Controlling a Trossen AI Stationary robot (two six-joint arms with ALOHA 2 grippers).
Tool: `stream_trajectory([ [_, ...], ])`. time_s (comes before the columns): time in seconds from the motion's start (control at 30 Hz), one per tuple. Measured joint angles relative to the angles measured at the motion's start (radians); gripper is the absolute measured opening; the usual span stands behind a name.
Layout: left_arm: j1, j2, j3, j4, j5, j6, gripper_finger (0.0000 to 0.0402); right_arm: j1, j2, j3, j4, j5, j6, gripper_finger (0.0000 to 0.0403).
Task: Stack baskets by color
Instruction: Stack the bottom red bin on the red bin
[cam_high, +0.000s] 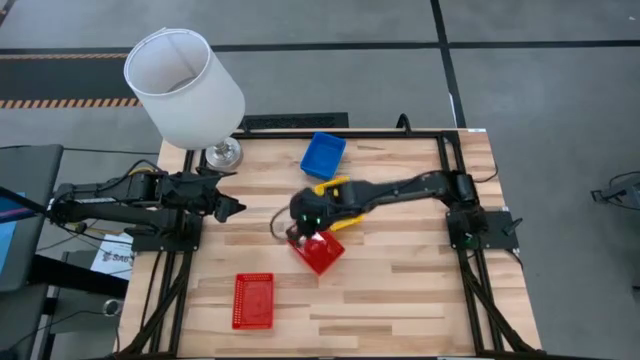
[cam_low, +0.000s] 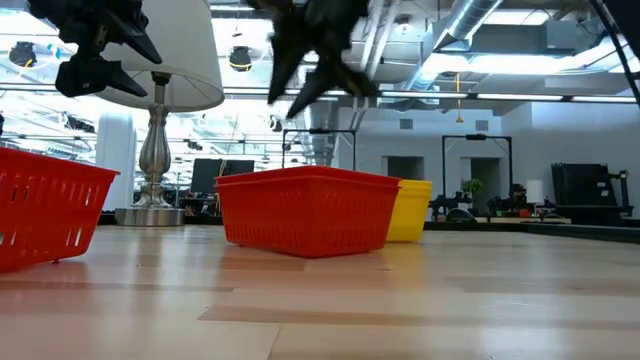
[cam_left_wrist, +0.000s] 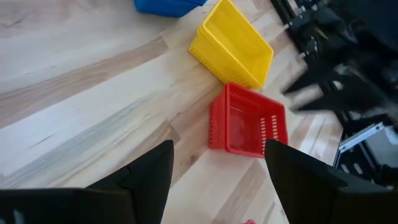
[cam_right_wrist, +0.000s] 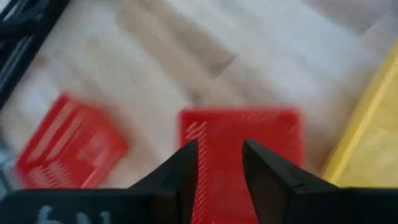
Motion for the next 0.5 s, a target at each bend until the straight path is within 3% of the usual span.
stream_trajectory([
  [0.27, 0.000, 0.000, 0.000, -0.001, 0.015, 0.032, 0.0241, 0.166, 0.023, 0.037, 0.043, 0.118, 0.233, 0.0214],
  [0.5, 0.000, 0.001, 0.000, -0.013, 0.014, 0.033, 0.0241, 0.255, 0.116, 0.036, 0.275, 0.133, 0.350, 0.0214],
])
